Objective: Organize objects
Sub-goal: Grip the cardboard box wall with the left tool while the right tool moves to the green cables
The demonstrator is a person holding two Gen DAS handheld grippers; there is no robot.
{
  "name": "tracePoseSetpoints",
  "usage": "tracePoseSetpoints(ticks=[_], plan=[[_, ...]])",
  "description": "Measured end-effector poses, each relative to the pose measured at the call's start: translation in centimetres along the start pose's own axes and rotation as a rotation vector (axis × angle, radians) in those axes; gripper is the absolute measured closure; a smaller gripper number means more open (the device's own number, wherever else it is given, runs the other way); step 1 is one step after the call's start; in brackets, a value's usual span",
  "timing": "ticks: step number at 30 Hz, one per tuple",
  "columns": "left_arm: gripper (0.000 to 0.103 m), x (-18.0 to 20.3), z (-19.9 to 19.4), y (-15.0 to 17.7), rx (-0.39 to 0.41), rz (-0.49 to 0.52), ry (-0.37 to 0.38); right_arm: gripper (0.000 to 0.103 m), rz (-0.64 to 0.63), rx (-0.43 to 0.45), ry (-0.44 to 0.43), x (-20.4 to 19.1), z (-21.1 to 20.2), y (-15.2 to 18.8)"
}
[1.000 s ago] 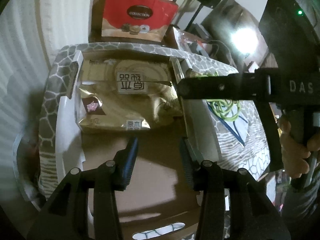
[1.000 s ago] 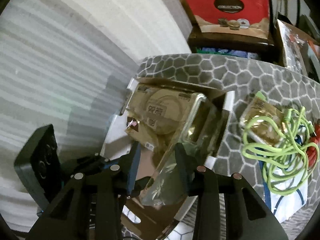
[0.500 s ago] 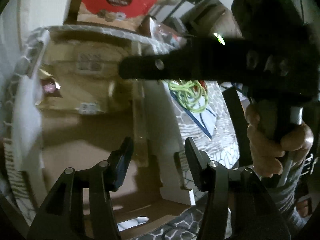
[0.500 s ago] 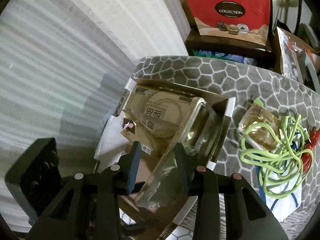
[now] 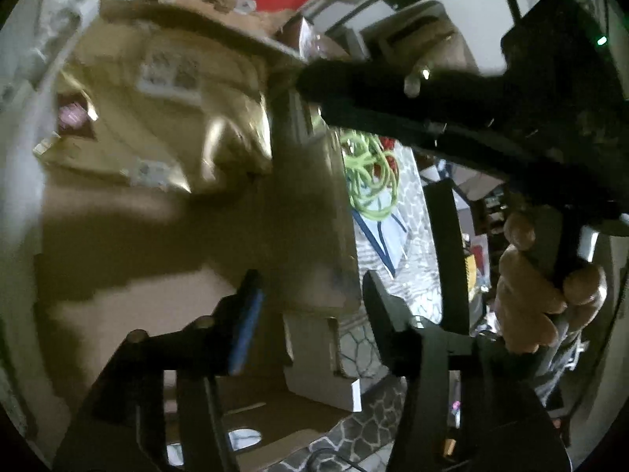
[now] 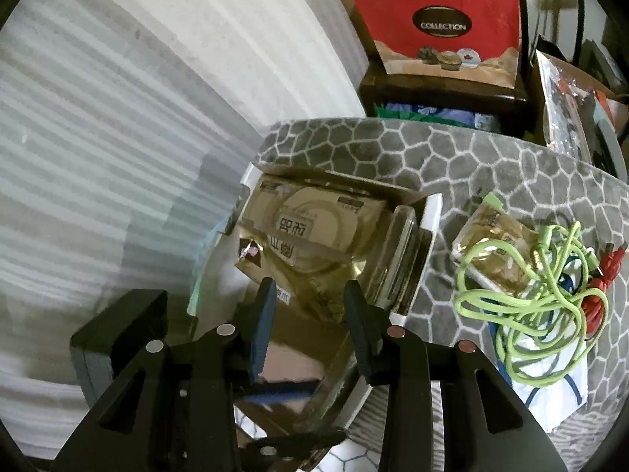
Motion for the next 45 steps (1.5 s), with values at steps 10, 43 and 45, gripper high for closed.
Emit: tracePoseSetpoints(ticks=[10, 43, 45], plan=[[0.054, 0.0, -2.1, -1.6, 0.082, 0.083, -0.120, 0.056, 0.027, 0.072, 0.033, 1.6, -2.3, -0.9], [0.025, -5.9, -9.1, -0.5, 0.202, 0.222, -0.522, 0.032, -0.021, 0.087, 0.427, 13.7, -6.3, 0.6], [0.025, -6.3, -8.8, -0.3, 0.193, 0.213, -0.511, 0.032, -0.008, 0.070, 0.428, 14.5, -5.6, 1.1]])
Point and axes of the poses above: each gripper's, at about its wrist camera, not at the fingertips, and z roughly the way its jaws point, x to its right, y to its underside, the point moved 2 cm from there along z, roughly the way its jaws point, and after that the axes turned 15 degrees about x, right-handed, at the moved point
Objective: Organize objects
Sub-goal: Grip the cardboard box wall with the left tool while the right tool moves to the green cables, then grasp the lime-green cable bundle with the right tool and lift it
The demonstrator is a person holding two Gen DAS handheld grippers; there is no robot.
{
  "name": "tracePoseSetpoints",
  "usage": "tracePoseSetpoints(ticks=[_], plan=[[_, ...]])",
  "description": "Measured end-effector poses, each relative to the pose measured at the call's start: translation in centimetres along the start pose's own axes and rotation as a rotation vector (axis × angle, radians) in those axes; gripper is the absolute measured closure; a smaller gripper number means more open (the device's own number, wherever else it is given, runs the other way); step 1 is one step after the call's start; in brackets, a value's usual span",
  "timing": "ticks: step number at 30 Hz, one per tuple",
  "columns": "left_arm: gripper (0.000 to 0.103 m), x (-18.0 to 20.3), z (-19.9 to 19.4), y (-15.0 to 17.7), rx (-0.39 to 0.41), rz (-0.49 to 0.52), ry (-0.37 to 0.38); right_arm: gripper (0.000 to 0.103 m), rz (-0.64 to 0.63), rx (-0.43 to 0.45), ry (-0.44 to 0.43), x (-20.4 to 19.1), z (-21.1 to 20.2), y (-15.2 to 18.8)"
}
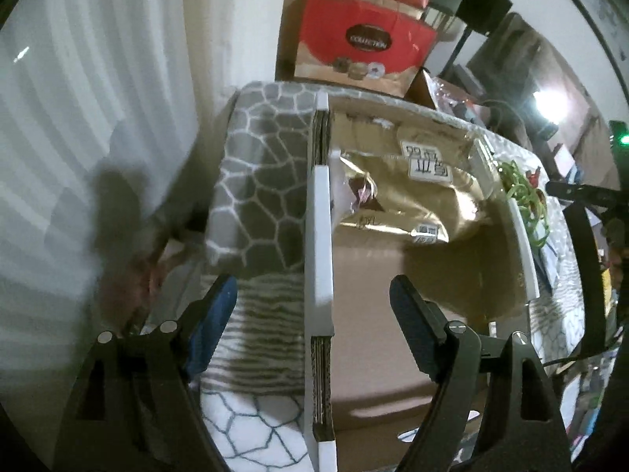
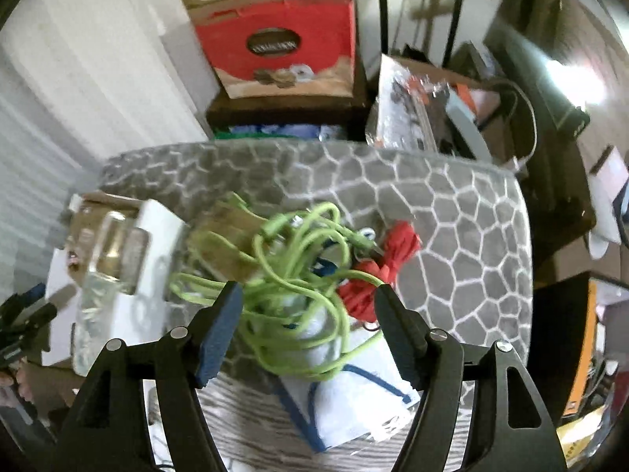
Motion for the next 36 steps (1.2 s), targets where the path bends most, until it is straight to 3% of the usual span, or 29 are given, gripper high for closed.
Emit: tracePoseSetpoints(ticks=[8, 15, 18, 23, 27, 31, 34, 36], plan=[[0.025, 0.6, 1.0, 1.1, -0.028, 0.016, 0.010, 0.032, -0.036, -0.010, -0.009, -0.7, 2.1, 0.3], [0.028, 0.5, 1.5, 1.7, -0.051, -0.012, 0.033, 0.031, -0.234, -0.015, 0.001, -2.6, 2.8, 1.0], [0.037, 0.3, 1.7, 1.9, -0.061, -0.022, 0.039, 0.036, -0.239, -0.016, -0.059, -2.2, 2.1, 1.1], [0.063, 0.8, 2.4, 2.1, -0.081, -0.023, 0.046, 0.036, -0.329, -0.026, -0.065, -2.1, 1.8, 0.5], [0.070, 1.0, 2.7, 2.3, -0.076, -0.009, 0.009, 0.036, -0.411, -0.055, -0.063, -2.8, 3.0, 0.9], [0.070, 1.0, 2.7, 2.3, -0.077, -0.018, 0.003, 0.035, -0.498, -0.041, -0.048, -3.7, 3.9, 1.3], [0.070, 1.0, 2.7, 2.3, -0.076, -0.016, -0.002, 0.043, -0.520, -0.064, -0.060, -3.9, 4.7, 1.6], [0.070, 1.0, 2.7, 2.2, -0.075, -0.015, -0.004, 0.061, -0.543, -0.059, -0.088, -4.3, 4.7, 1.9]])
Point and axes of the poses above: each gripper's, at about its wrist camera, not at the fingertips, and z roughly the way its jaws point, x to its right, y to its underside, the point moved 2 cm from there along z, roughly the way its jaws point, and after that the axes turned 15 degrees about x, right-handed, at the moved point
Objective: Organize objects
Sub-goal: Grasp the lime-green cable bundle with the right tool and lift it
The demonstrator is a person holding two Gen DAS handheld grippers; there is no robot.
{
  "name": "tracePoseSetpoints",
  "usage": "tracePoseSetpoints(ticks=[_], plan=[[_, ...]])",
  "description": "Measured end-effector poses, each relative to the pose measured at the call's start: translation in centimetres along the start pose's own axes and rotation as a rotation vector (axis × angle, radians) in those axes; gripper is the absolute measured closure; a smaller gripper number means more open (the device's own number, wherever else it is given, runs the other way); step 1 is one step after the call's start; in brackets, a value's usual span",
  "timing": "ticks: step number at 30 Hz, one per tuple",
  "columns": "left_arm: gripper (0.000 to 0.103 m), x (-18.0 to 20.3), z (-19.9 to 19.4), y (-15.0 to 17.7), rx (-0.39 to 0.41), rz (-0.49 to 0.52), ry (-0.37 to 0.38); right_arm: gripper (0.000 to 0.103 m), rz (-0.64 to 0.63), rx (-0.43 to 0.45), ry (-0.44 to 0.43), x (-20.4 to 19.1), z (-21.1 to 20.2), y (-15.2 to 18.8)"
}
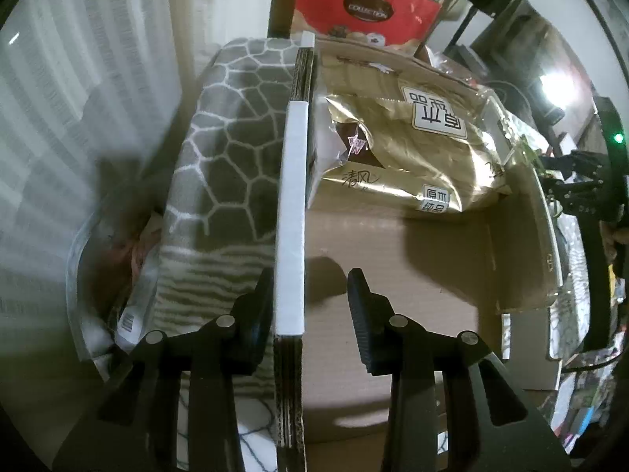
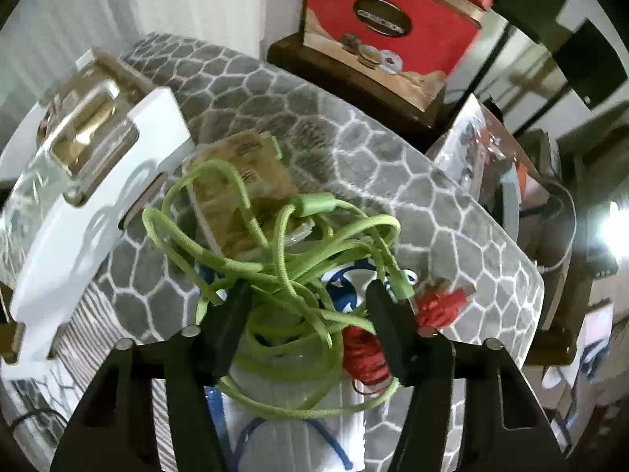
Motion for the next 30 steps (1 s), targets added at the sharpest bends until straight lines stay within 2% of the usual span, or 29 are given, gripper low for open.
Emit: tracePoseSetpoints(ticks=[1, 4, 13, 16, 18, 22, 23, 24, 25, 26, 30], plan=[[0.070, -0.1, 0.0, 0.1, 0.001, -0.001, 0.000, 0.083, 0.002, -0.001, -0.027, -0.3, -0.1, 0.1], [0.070, -0.2, 0.1, 0.0, 0.000, -0.007, 0.004, 0.093, -0.032, 0.026, -0.021, -1.1, -0.8, 0.1], [0.069, -0.3, -0.1, 0.1, 0.005, -0.019, 0.003, 0.097, 0.159, 0.251, -0.085, 1.5, -7.8, -1.3], [0.067, -0.1, 0.0, 0.1, 0.006, -0.018, 0.001, 0.097, 0.188, 0.269, -0.094, 1.6, -9.5, -1.9], [0.066, 0.0, 0.0, 0.0, 0.006, -0.016, -0.003, 0.097, 0.229, 0.228, -0.072, 1.6, -8.9, -1.9], [0.065, 0.1, 0.0, 0.0, 0.007, -0.014, -0.007, 0.088, 0.333, 0.065, 0.008, 1.4, -5.1, -0.4], [0.065, 0.1, 0.0, 0.0, 0.007, -0.015, -0.006, 0.075, 0.365, 0.038, 0.015, 1.5, -4.2, 0.1], [0.065, 0.0, 0.0, -0.1, 0.006, -0.017, -0.002, 0.067, 0.407, 0.021, 0.008, 1.5, -3.5, 0.6], [0.065, 0.1, 0.1, -0.1, 0.006, -0.019, -0.001, 0.052, 0.438, 0.023, 0.003, 1.6, -3.1, 0.8], [0.065, 0.0, 0.1, -0.1, 0.004, -0.022, 0.004, 0.045, 0.458, 0.029, 0.003, 1.8, -2.9, 1.0], [0.065, -0.1, 0.1, -0.2, 0.000, -0.025, 0.010, 0.037, 0.523, 0.035, -0.015, 2.2, -2.4, 1.0]])
Point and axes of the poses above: each gripper's, at about its wrist camera, not at the fingertips, and z roughly the way its jaws point, x to its right, y to its underside, the point moved 2 cm from there along z, roughly the way its jaws point, and after that the axes turned 15 degrees about x, right-handed, at the moved point
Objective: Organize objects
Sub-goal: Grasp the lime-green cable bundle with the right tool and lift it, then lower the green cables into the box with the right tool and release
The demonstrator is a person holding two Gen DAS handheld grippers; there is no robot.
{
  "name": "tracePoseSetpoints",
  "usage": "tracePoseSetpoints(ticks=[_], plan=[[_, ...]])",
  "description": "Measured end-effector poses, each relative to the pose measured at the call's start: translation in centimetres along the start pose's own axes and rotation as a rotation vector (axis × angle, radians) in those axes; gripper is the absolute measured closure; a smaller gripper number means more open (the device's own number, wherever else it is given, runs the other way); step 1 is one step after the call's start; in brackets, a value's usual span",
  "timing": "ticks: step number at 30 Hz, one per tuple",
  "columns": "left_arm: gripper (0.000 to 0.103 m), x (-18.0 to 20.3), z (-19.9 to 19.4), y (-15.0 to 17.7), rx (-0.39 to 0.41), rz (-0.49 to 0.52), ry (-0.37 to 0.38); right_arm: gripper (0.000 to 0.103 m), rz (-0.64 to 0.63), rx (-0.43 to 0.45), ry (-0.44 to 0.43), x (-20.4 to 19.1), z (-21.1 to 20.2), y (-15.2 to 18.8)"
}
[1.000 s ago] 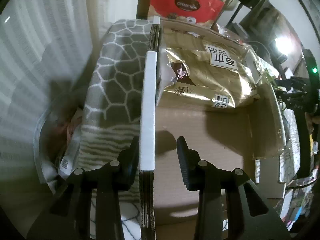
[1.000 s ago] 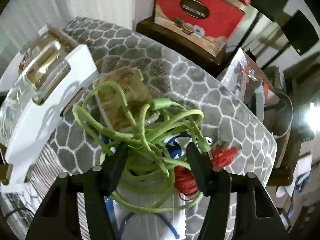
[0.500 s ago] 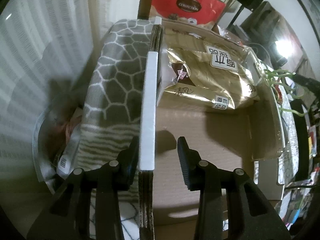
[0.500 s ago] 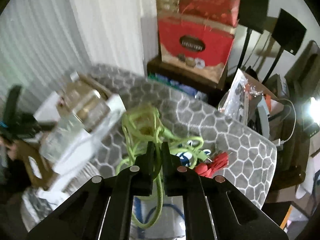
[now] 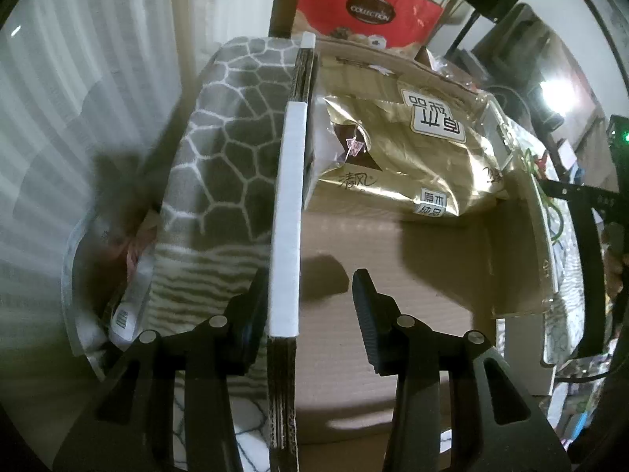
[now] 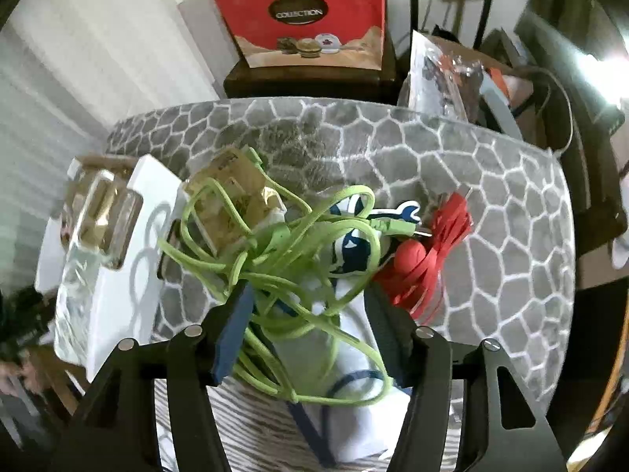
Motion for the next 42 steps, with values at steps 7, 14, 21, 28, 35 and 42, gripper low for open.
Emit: tracePoseSetpoints(ticks=[7, 14, 21, 28, 35, 42], plan=[[0.065, -0.1, 0.0, 0.2, 0.006, -0.006, 0.003, 0.022, 0.008, -0.045, -0.037, -1.4, 1.4, 0.2], [0.065, -0.3, 0.0, 0.1, 0.005, -0.008, 0.004, 0.042, -0.070, -0.015, 0.050, -2.6, 2.5, 1.2], [0.065, -0.3, 0.0, 0.0, 0.005, -0.009, 0.005, 0.092, -0.029, 0.039, 0.065, -1.2, 0.6, 0.5], [0.065, 0.0, 0.1, 0.1, 0.005, -0.006, 0.005, 0.094, 0.024, 0.120, -0.012, -0.4, -3.6, -1.3], [0.065, -0.3, 0.0, 0.3, 0.000, -0.039, 0.037, 0.094, 0.028, 0.203, -0.126, -2.6, -9.4, -3.5], [0.065, -0.5, 0.0, 0.3, -0.009, -0.080, 0.076, 0.094, -0.010, 0.220, -0.274, -8.2, -12.9, -4.0]])
Point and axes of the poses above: each gripper's, at about its wrist camera, not at the fingertips, and z roughly the way its jaws point, x to its right, y to its underside, the point moved 2 cm from there along z, roughly the way its jaws point, and after that the axes turned 15 degrees about x, right-handed, at the moved point
